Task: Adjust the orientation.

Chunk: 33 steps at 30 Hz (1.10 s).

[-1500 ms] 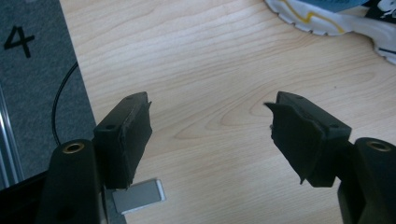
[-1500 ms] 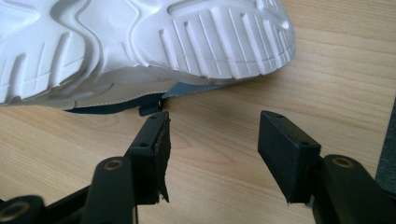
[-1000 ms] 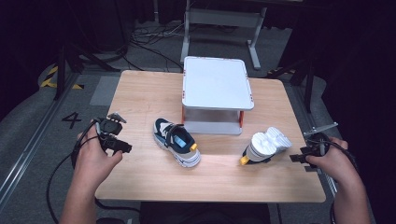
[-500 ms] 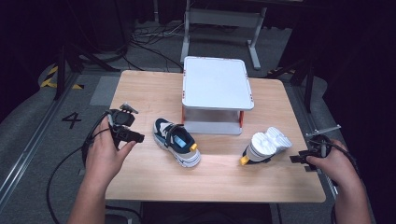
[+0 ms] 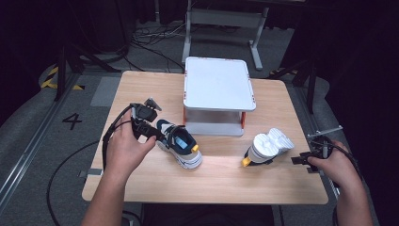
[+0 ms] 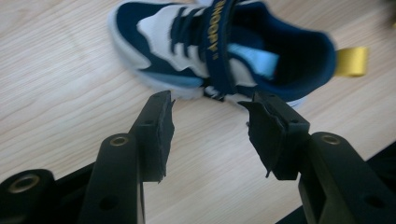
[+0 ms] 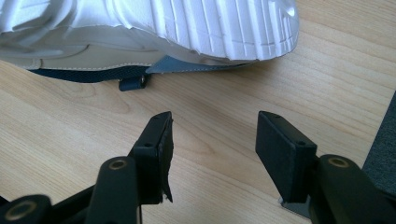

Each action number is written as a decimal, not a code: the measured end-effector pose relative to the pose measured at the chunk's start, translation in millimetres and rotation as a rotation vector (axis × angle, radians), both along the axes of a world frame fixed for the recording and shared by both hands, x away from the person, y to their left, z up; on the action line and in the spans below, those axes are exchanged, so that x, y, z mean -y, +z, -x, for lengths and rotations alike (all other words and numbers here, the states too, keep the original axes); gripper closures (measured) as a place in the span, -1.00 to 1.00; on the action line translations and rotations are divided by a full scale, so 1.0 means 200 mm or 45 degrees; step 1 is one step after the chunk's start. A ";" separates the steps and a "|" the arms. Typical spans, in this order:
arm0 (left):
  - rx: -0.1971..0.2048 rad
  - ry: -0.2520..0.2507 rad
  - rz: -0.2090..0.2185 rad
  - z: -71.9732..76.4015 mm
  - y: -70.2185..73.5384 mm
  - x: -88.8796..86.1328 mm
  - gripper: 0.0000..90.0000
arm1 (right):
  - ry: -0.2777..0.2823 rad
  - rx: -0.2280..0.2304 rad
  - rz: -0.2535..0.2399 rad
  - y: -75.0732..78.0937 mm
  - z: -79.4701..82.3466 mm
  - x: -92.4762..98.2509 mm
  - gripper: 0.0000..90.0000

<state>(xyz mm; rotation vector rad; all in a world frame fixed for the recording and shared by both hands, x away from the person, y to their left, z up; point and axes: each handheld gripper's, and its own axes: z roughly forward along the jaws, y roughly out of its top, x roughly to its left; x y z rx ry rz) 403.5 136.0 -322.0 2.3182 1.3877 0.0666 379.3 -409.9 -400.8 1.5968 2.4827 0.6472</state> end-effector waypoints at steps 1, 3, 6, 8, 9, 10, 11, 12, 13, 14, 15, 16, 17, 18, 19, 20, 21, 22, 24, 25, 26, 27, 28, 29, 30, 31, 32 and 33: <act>0.011 0.009 -0.002 -0.01 0.00 0.00 0.18 | 0.007 0.000 0.001 0.00 0.00 0.00 0.06; 0.028 0.021 -0.042 -0.04 -0.03 0.02 0.16 | 0.006 -0.002 0.002 0.00 0.00 0.00 0.06; 0.035 0.016 -0.098 -0.06 -0.07 0.05 0.03 | 0.005 -0.007 0.000 0.00 0.00 0.00 0.06; 0.026 -0.015 -0.062 -0.07 -0.08 0.08 -0.02 | 0.003 -0.008 0.003 -0.01 0.00 0.00 0.06; 0.022 -0.030 -0.039 -0.08 -0.09 0.10 -0.03 | 0.007 -0.006 0.004 -0.01 -0.01 -0.01 0.06; 0.012 -0.033 -0.028 -0.09 -0.10 0.12 -0.04 | 0.011 -0.006 0.005 -0.01 -0.01 -0.01 0.06; 0.018 -0.031 -0.035 -0.10 -0.11 0.13 -0.06 | 0.012 -0.007 0.001 -0.01 0.00 -0.01 0.06; 0.023 -0.024 -0.056 -0.11 -0.13 0.14 -0.08 | 0.014 -0.005 0.003 -0.01 0.00 -0.01 0.06; 0.017 -0.008 -0.057 -0.12 -0.14 0.15 -0.08 | 0.011 -0.005 0.003 -0.01 0.00 -0.02 0.06; 0.030 -0.009 -0.062 -0.13 -0.14 0.16 -0.08 | 0.014 -0.004 0.004 -0.01 0.00 -0.02 0.05; 0.028 -0.002 -0.060 -0.15 -0.15 0.17 -0.08 | 0.018 -0.003 0.006 -0.01 0.00 -0.01 0.05; 0.017 0.003 -0.061 -0.16 -0.16 0.18 -0.07 | 0.017 -0.003 0.005 -0.01 0.00 -0.02 0.05; 0.007 0.008 -0.068 -0.17 -0.17 0.19 -0.06 | 0.020 -0.007 0.006 -0.01 0.00 -0.02 0.05; 0.000 0.020 -0.078 -0.19 -0.18 0.20 -0.03 | 0.018 -0.006 0.004 -0.01 0.00 -0.02 0.05; -0.004 0.035 -0.087 -0.20 -0.20 0.21 -0.02 | 0.017 -0.007 0.007 -0.02 0.00 -0.02 0.05; -0.003 0.042 -0.107 -0.21 -0.21 0.21 0.00 | 0.018 -0.007 0.009 -0.02 0.00 -0.02 0.05; -0.017 0.050 -0.111 -0.22 -0.23 0.22 0.03 | 0.019 -0.007 0.008 -0.02 0.00 -0.02 0.05; -0.025 0.053 -0.111 -0.23 -0.25 0.22 0.08 | 0.021 -0.006 0.007 -0.02 0.00 -0.02 0.05; -0.042 0.053 -0.117 -0.23 -0.27 0.23 0.16 | 0.021 -0.004 0.006 -0.02 0.00 -0.02 0.05; -0.053 0.048 -0.124 -0.24 -0.29 0.24 0.16 | 0.020 -0.004 0.007 -0.02 0.00 -0.01 0.04; -0.048 0.047 -0.141 -0.24 -0.29 0.24 0.24 | 0.019 -0.005 0.008 -0.02 0.00 -0.01 0.04; -0.038 0.055 -0.149 -0.24 -0.29 0.25 0.31 | 0.018 -0.003 0.011 -0.02 0.00 -0.01 0.04; -0.019 0.058 -0.152 -0.23 -0.29 0.25 0.37 | 0.018 -0.003 0.013 -0.02 0.00 -0.01 0.04; 0.001 0.062 -0.159 -0.23 -0.28 0.25 0.47 | 0.019 -0.002 0.011 -0.02 0.00 -0.01 0.04; 0.003 0.061 -0.165 -0.23 -0.28 0.25 0.58 | 0.024 -0.002 0.012 -0.02 0.00 -0.01 0.04; 0.004 0.058 -0.169 -0.22 -0.28 0.25 0.61 | 0.029 -0.002 0.014 -0.02 0.00 -0.01 0.04; 0.005 0.060 -0.168 -0.22 -0.27 0.25 0.63 | 0.027 -0.003 0.016 -0.02 0.00 -0.02 0.04; 0.003 0.058 -0.169 -0.22 -0.27 0.24 0.64 | 0.035 -0.004 0.017 -0.02 0.00 -0.02 0.04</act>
